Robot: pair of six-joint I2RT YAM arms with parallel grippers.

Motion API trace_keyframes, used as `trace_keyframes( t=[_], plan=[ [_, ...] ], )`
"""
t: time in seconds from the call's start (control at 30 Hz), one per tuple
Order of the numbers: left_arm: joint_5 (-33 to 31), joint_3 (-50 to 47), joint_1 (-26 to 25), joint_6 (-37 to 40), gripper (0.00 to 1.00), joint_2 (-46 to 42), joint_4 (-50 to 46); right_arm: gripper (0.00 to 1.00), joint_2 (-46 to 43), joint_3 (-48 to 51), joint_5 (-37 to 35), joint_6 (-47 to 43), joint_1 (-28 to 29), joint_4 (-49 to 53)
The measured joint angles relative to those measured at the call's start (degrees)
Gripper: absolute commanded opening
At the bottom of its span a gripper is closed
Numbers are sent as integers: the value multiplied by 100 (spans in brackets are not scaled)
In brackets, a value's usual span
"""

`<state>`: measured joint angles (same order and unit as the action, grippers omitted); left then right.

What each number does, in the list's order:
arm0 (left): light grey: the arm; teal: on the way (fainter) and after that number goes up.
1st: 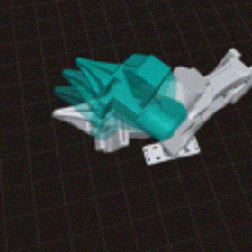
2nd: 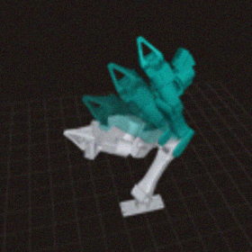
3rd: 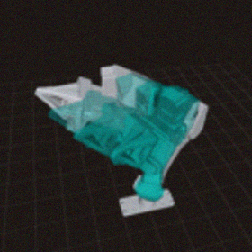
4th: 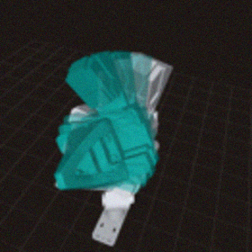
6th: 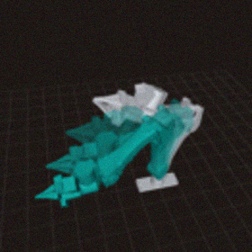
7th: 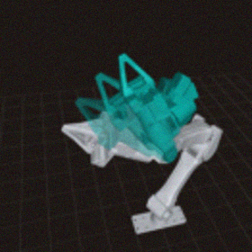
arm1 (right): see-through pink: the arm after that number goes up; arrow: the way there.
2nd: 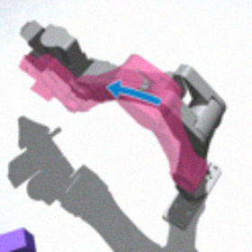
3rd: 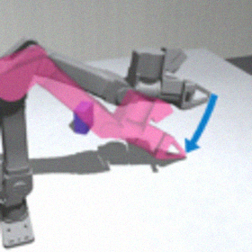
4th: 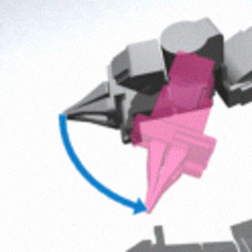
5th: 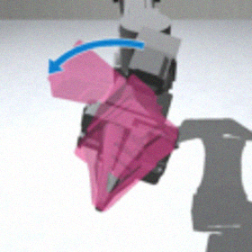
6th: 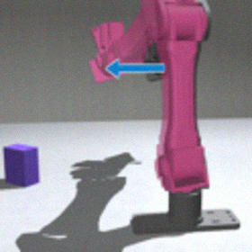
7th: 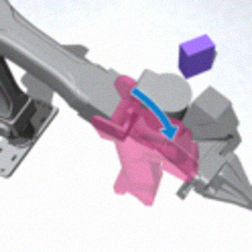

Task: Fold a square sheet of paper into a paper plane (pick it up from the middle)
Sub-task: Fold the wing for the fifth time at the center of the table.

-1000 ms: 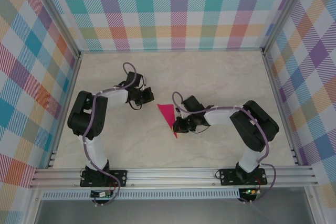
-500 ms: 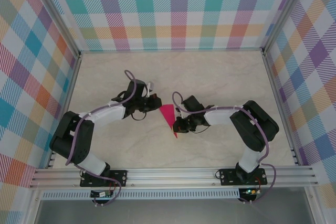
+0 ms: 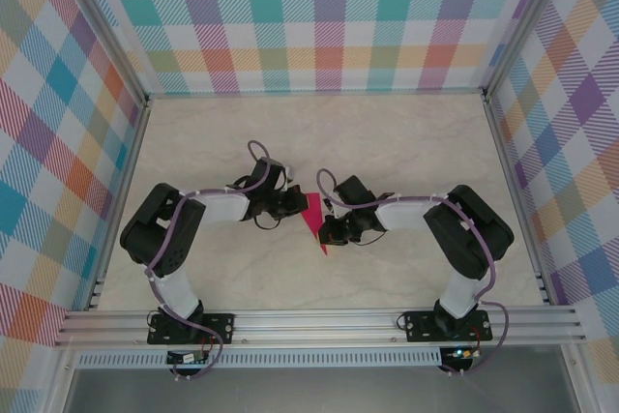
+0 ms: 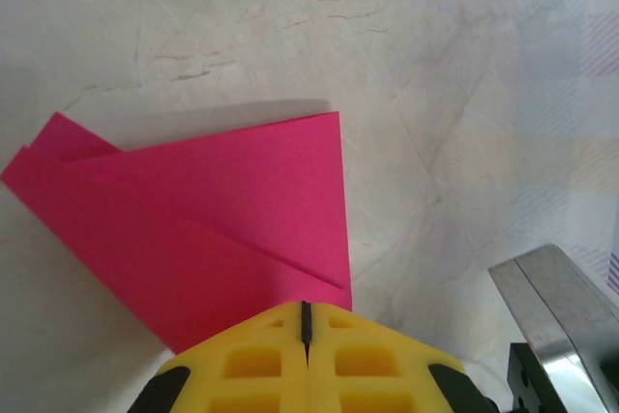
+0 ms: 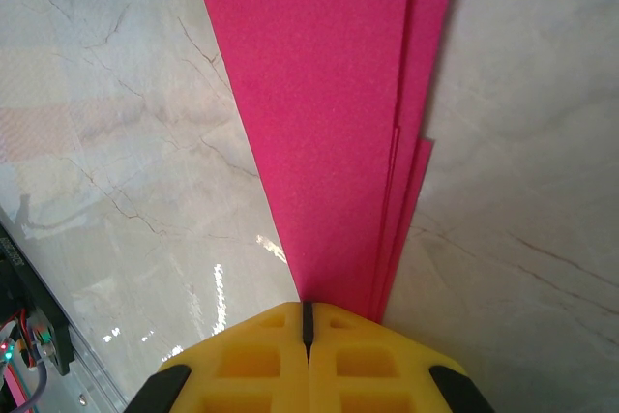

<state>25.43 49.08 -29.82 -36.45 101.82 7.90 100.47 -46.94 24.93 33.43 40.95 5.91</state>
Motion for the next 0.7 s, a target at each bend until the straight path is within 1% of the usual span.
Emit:
trace_keyframes(
  t=[0.17, 0.47, 0.57, 0.7],
  plan=[
    [-20, 15, 0, -2, 0, 275, 79, 2, -2, -22, 22, -17, 0, 48],
    [-74, 90, 0, 7, 0, 286, -42, 2, -190, -280, 15, -326, 7, 647],
    [-94, 157, 0, 20, 0, 317, -131, 1, -155, -568, -28, -433, 7, 726],
    [-107, 262, 0, 52, 0, 369, -238, 1, 155, -986, -109, -459, 4, 640]
  ],
)
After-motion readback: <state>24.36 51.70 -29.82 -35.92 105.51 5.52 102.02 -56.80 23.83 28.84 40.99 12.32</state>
